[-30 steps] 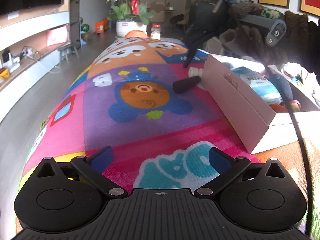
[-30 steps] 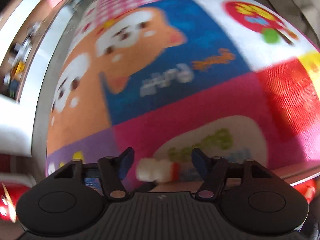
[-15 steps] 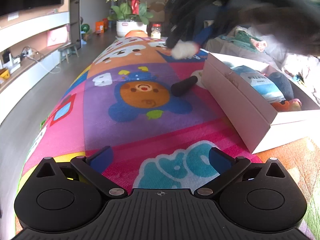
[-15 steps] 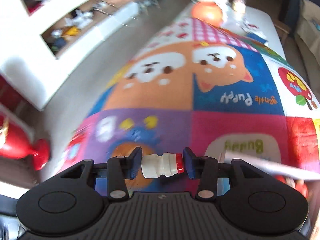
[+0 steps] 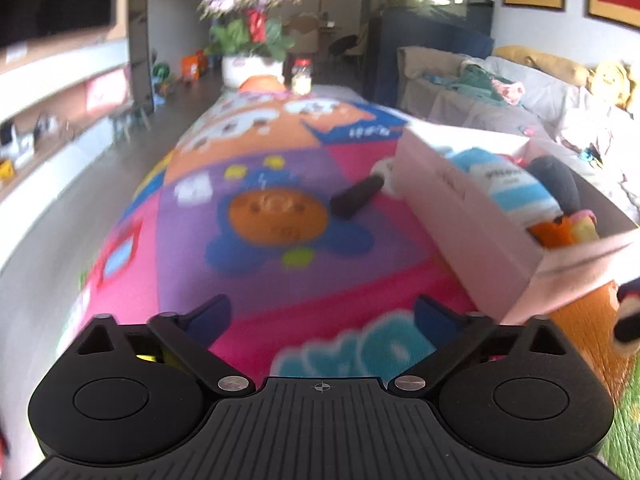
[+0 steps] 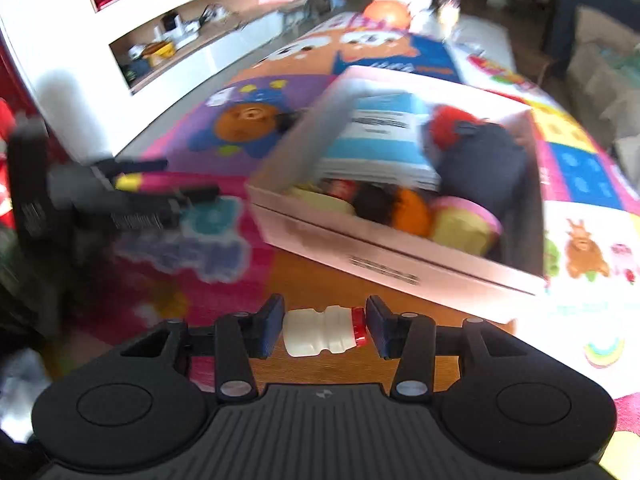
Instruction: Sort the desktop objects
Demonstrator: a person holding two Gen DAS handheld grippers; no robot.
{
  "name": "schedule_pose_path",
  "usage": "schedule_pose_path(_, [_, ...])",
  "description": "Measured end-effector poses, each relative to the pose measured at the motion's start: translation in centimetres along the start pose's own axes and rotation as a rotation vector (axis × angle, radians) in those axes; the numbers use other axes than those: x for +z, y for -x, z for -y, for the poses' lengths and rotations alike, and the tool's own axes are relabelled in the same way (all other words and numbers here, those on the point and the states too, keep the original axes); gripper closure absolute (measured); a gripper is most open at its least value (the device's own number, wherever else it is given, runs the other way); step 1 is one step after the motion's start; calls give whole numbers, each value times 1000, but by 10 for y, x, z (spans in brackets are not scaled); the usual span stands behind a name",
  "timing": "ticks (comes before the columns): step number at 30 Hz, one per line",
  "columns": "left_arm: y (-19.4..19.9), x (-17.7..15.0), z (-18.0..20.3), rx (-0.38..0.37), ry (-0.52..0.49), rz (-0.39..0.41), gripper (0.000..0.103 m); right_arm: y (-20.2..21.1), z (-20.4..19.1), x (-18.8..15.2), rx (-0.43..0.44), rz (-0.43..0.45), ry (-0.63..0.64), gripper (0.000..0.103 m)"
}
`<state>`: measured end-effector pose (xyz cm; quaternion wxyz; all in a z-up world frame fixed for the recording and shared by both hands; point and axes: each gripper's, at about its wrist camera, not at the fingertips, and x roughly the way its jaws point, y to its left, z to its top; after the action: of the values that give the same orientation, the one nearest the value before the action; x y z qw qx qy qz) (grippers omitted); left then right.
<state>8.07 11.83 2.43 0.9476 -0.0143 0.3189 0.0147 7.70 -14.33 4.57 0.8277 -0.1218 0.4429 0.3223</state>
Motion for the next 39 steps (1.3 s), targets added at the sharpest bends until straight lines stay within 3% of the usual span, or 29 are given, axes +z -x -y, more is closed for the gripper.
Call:
schedule_pose_path(1, [-3, 7, 4, 5, -38, 12, 21, 0, 1, -7, -16, 28, 3, 55])
schedule_pose_path(3, [-13, 21, 11, 31, -104, 39, 25, 0, 5, -19, -25, 82, 1, 35])
schedule_pose_path(7, [-45, 44, 20, 13, -176, 30, 26, 0, 16, -41, 6, 153, -49, 19])
schedule_pose_path(10, [-75, 57, 30, -4, -216, -1, 37, 1, 31, -57, 10, 180, -159, 7])
schedule_pose_path(12, [-94, 62, 36, 9, -227, -29, 50, 5, 39, -70, 8, 201, -221, 0])
schedule_pose_path(15, [-105, 64, 36, 19, -226, -44, 68, 4, 48, -87, -1, 233, -282, 0])
schedule_pose_path(21, [-64, 37, 25, 72, -237, -72, 77, 1, 50, -102, -1, 298, -310, 0])
schedule_pose_path(24, [-28, 13, 21, 87, -236, -89, 77, 0, 47, -101, -18, 296, -296, 0])
schedule_pose_path(32, [44, -37, 52, -27, -166, -110, 74, 0, 44, -101, -28, 283, -278, 0])
schedule_pose_path(35, [55, -46, 63, -127, -79, -128, 60, 5, 44, -107, -24, 288, -291, 0])
schedule_pose_path(39, [65, -52, 83, -268, -53, -132, 49, 11, 44, -116, -15, 296, -302, 0])
